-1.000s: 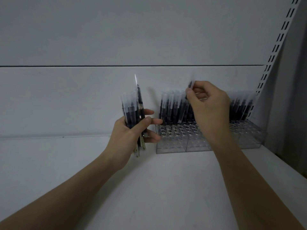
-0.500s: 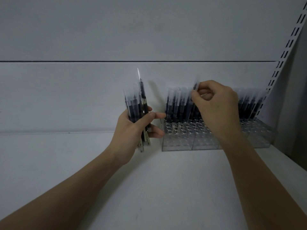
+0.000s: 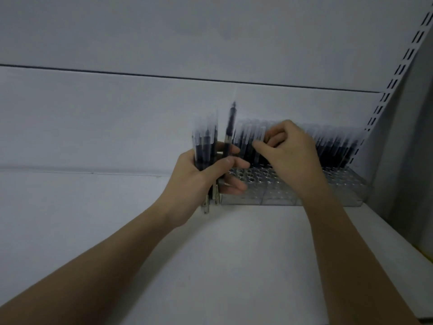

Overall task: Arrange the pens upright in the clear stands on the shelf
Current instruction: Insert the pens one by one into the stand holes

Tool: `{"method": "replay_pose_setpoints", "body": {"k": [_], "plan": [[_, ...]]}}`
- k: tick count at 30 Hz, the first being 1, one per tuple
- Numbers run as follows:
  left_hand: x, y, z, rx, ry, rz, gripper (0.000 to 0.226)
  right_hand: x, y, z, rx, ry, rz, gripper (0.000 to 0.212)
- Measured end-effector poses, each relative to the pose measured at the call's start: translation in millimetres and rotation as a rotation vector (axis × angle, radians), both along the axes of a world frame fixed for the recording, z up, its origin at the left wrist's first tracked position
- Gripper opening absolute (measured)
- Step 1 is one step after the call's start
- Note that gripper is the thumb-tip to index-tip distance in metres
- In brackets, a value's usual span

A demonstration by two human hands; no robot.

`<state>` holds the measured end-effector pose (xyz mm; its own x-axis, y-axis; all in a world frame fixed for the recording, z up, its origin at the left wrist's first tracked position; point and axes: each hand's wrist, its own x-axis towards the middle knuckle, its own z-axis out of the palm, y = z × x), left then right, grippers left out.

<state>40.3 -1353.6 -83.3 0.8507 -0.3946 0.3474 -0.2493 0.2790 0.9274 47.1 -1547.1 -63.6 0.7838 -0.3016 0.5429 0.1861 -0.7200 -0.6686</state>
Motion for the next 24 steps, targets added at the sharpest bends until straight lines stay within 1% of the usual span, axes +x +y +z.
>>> {"method": "replay_pose_setpoints", "body": {"k": [2,4,5,7,11,13,16,20,24], "plan": [[-7.0,-5.2,0.9,0.006,0.024,-0.019,0.019,-6.0,3.2,6.1,0.107,-0.117,0.027,0.014],[-12.6,-11.3,3.9,0.016,0.065,-0.054,0.023,-9.9,9.5,15.2,0.291,-0.235,0.13,0.008],[-14.0,-14.6,6.4,0.03,0.077,-0.072,0.026,-10.6,13.0,20.6,0.375,-0.256,0.183,0.009],[-14.9,-21.9,12.9,0.077,0.075,-0.09,0.027,-9.7,17.0,30.2,0.465,-0.212,0.277,0.013],[-10.1,-37.5,27.9,0.145,0.026,-0.06,0.024,-6.4,8.3,39.3,0.467,-0.039,0.461,0.018],[-6.7,-45.7,33.7,0.145,0.012,-0.055,0.024,-5.0,-0.5,41.3,0.51,-0.003,0.543,0.017],[-3.2,-57.3,32.8,0.12,-0.011,-0.038,0.021,-6.3,-11.5,40.9,0.59,-0.023,0.592,0.017],[-6.4,-63.5,18.6,0.126,-0.063,0.021,0.022,-12.1,-17.1,25.8,0.658,-0.062,0.577,0.019],[-4.5,-53.5,11.9,0.152,-0.093,0.061,0.027,-9.6,-21.4,19.7,0.592,-0.045,0.639,0.019]]}}
